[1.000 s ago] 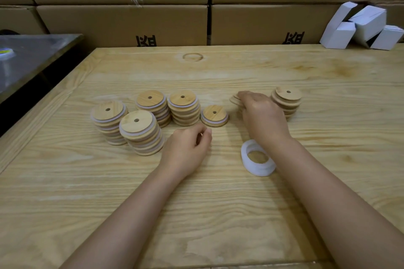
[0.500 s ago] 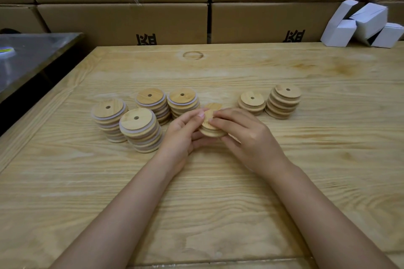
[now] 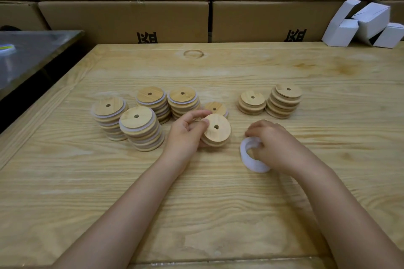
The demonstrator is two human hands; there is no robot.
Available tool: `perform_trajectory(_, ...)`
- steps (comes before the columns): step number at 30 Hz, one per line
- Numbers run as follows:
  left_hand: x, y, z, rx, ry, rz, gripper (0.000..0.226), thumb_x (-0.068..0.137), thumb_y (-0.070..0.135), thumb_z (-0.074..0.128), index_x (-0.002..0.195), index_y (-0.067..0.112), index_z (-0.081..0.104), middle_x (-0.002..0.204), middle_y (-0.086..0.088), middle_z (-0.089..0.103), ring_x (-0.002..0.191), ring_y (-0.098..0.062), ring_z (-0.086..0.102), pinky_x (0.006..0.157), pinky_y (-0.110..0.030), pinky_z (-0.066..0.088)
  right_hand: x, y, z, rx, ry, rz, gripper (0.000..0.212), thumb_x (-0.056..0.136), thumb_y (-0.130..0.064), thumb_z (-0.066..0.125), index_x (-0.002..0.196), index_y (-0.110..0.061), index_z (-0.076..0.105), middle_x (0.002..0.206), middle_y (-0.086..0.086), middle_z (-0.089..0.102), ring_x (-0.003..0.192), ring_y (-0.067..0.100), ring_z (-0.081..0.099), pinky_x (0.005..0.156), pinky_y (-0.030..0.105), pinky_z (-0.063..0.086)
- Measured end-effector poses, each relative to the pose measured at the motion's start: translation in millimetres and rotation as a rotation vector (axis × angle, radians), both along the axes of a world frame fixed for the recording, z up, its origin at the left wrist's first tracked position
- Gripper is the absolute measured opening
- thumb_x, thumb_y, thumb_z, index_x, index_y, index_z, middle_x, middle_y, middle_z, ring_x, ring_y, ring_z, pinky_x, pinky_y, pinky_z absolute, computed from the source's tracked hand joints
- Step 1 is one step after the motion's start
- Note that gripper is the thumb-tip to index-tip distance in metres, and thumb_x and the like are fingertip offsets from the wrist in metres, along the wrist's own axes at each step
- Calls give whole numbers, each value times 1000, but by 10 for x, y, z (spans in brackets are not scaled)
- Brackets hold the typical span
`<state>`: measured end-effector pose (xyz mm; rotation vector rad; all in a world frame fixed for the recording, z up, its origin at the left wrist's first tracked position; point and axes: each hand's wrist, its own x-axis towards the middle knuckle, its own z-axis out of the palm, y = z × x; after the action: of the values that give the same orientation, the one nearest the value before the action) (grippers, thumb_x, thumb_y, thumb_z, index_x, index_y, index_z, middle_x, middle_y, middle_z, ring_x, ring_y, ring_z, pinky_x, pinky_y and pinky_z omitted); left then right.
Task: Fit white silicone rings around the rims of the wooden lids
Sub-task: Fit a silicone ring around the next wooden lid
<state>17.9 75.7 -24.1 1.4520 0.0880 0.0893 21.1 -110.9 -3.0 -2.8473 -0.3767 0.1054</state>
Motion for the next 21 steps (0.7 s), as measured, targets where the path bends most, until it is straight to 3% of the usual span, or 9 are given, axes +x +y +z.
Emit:
perform_trajectory(3, 1, -16, -47, 113, -52, -42, 23, 91, 7, 55, 91, 26, 67, 66, -7, 61, 69, -25, 50, 67, -39, 44, -32, 9, 43, -66, -47, -51, 26, 83, -11, 53, 106, -15, 65, 112, 2, 59, 102, 24, 56, 85, 36, 47)
perform_trajectory(6, -5, -5, -85, 201, -82, -75, 22, 91, 9, 55, 92, 28, 67, 47, 11, 48, 58, -19, 40, 59, -29, 35, -34, 22, 53, -130, -100, -73, 18, 82, -8, 52, 91, -16, 66, 94, 3, 64, 87, 25, 59, 73, 35, 50)
perform_trajectory(12, -10, 9, -105, 242, -93, -93, 22, 91, 12, 56, 92, 30, 67, 47, 11, 49, 53, -10, 42, 55, -25, 37, -34, 15, 65, -216, -183, -44, 14, 86, -16, 51, 73, -17, 56, 78, 2, 60, 77, 26, 57, 60, 29, 38)
perform_trajectory(15, -4, 7, -110, 237, -92, -95, 22, 91, 12, 56, 93, 30, 68, 50, 7, 51, 57, -17, 42, 59, -29, 36, -48, 12, 72, -223, -235, -24, 10, 87, -18, 51, 86, -18, 61, 87, 0, 63, 82, 25, 59, 65, 30, 44)
perform_trajectory(21, -5, 14, -102, 253, -108, -105, 21, 91, 12, 56, 92, 30, 68, 56, -7, 46, 59, -22, 39, 59, -32, 33, -52, -2, 88, -173, -139, 25, 17, 86, -19, 54, 101, -20, 64, 99, -3, 63, 92, 23, 59, 76, 35, 49)
